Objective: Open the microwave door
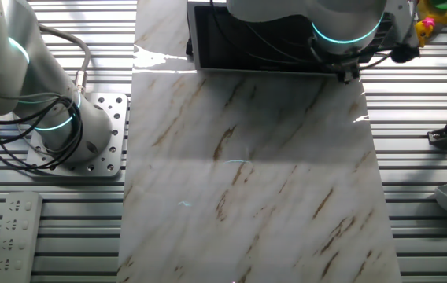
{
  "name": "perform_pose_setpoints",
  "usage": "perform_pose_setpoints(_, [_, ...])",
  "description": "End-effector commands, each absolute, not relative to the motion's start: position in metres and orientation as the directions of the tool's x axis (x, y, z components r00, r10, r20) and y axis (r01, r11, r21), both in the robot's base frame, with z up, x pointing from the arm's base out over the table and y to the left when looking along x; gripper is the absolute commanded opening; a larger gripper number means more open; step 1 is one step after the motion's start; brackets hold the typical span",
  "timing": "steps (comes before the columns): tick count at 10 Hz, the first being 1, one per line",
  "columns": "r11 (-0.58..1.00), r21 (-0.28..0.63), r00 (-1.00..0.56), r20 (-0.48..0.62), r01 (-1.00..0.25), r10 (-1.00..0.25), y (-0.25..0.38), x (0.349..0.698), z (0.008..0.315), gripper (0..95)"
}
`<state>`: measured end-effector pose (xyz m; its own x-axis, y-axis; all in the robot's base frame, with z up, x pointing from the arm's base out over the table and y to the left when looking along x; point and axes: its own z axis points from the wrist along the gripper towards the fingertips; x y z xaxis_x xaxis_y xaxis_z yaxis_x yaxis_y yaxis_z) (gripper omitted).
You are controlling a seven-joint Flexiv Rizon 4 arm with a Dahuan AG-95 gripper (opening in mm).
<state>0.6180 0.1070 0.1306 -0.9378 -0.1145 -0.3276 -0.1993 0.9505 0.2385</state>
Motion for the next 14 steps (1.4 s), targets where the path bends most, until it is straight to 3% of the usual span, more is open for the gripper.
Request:
perform_pose_setpoints(1, [0.954, 0.225, -0.940, -0.321, -0.197, -0.118, 0.096, 0.614, 0.130, 38.0])
perform_pose_setpoints(7, [0.959, 0.202, -0.940, -0.315, -0.199, -0.129, 0.082, 0.609, 0.132, 38.0])
perform_pose_setpoints(8, [0.960, 0.196, -0.940, -0.314, -0.201, -0.132, 0.081, 0.609, 0.132, 19.0])
perform_pose_setpoints(14, [0.957, 0.193, -0.940, -0.307, -0.216, -0.150, 0.074, 0.604, 0.136, 19.0])
